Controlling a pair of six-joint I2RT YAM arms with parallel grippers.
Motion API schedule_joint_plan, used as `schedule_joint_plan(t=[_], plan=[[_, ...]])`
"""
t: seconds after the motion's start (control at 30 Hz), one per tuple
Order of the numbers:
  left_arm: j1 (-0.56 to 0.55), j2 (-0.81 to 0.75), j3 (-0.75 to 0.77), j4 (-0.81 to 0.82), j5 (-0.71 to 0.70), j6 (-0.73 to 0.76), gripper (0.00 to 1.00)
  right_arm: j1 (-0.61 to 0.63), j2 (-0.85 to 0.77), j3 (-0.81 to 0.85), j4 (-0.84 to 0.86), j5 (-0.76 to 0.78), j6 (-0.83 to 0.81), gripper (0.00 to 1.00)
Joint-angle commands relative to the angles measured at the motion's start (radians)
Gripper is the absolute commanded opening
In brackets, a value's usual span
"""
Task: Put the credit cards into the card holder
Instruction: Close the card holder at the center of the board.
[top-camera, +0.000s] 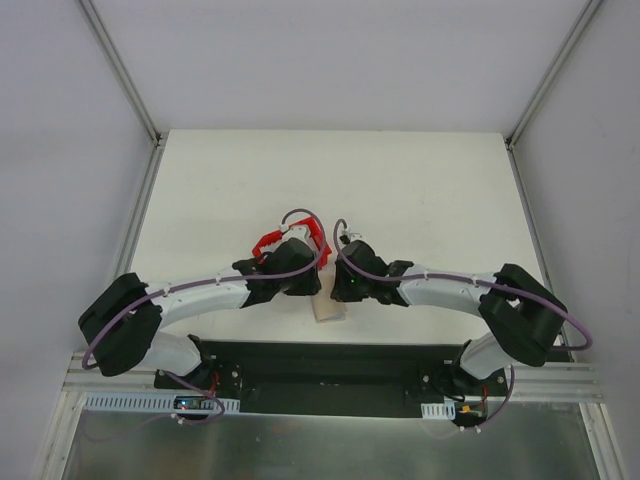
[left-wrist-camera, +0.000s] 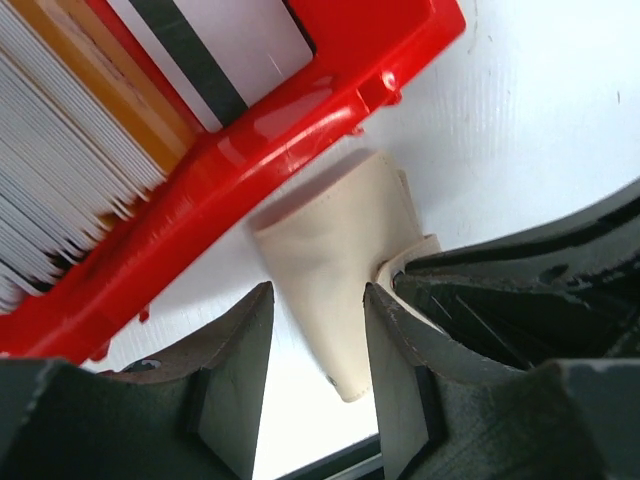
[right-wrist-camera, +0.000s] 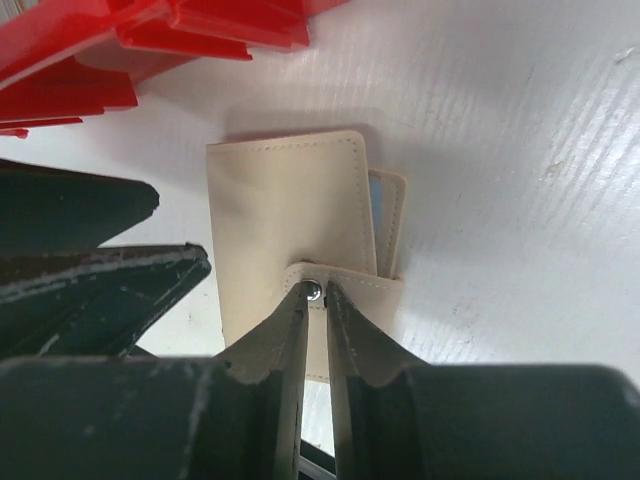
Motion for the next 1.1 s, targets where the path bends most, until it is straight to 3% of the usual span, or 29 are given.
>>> schedule_joint_plan(t=[0.0,0.5,1.07], plan=[[0.01,0.059,0.045,-0.014,-0.001,0.043,0.4,-0.01,-0.046,-0.032,0.003,0.069,0.005,0.16],[0.006,0.099,0.031,-0.005,0.044,0.057,0.38,-0.021,-0.156,-0.084,0.04,0.079,-0.015,0.19],[0.0,0.189,0.094,0.009,0.105,0.109,0.36,-0.05,-0.081,-0.061,0.082,0.005,-0.04,0.17]])
